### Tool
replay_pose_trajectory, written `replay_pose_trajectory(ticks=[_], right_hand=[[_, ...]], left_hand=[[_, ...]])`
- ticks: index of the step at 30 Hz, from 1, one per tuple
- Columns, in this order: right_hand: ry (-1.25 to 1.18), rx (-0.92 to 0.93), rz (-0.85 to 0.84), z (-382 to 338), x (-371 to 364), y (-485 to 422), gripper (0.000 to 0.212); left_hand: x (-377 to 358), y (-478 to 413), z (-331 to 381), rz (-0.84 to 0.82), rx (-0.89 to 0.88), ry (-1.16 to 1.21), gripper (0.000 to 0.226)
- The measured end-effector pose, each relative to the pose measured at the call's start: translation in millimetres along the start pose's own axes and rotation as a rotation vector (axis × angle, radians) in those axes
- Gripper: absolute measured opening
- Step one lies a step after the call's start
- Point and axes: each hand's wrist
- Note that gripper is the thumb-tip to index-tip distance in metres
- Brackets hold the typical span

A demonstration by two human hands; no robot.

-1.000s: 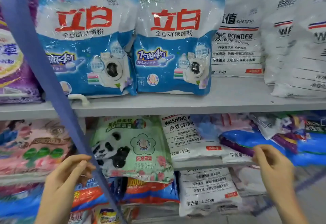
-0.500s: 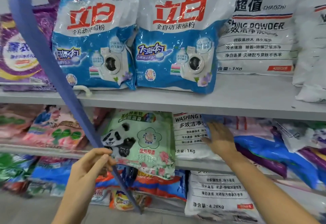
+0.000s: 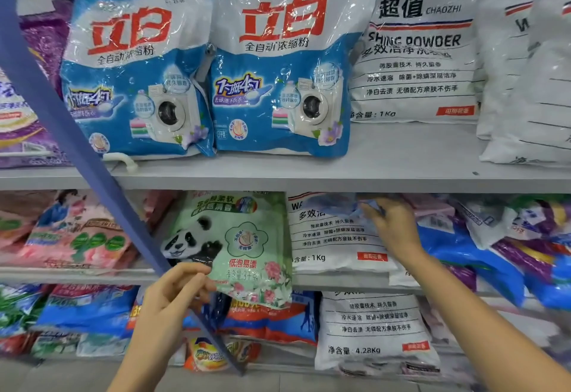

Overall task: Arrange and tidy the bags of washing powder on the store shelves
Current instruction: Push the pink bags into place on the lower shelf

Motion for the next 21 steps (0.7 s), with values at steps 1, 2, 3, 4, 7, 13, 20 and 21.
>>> replay_pose_trajectory(ticks=[1,2,3,4,7,13,20,21], right_hand=[[-0.033,0.003,-0.020,-8.4,5.9,-0.5,0.015],[-0.077,0.005,-0.048,-16.1,11.3,-0.5,0.016],[-0.135,0.008,-0.073,-24.7,17.2,0.4,0.020],[-0.192,0.019,-0.093,-33.6,22.5,1.8,0.027],[-0.294,0.087,-0.195,-58.5,31.5,12.1,0.026],[-0.477,0.094,-0.156,-88.5,42.8,25.2,0.019],[-0.722,-0.118,-0.028,-107.5,63.8,17.0,0.024],[-0.731,-0.131,-0.031,-109.5,64.5,18.3,0.024]], left_hand=[[-7.0,-1.0,-4.2,-0.035,-0.001,-0.021,0.015],[-15.6,-1.3,-8.5,-0.083,0.005,-0.045,0.013],[-25.7,-1.0,-13.7,-0.138,0.020,-0.070,0.011],[-36.4,-0.4,-19.5,-0.195,0.043,-0.095,0.013],[-67.5,4.0,-43.1,-0.368,0.118,-0.203,0.049],[-105.8,8.6,-60.1,-0.493,0.124,-0.239,0.113],[-118.9,-6.7,-35.9,-0.355,0.150,-0.166,0.083],[-118.6,-7.0,-32.1,-0.306,0.141,-0.073,0.081]])
Point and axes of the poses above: each hand's wrist, its own y-axis away from the middle knuckle, its own x-axis out of the back of the hand, z = x × y, and after that the axes turned 1 degree about -z, right-handed
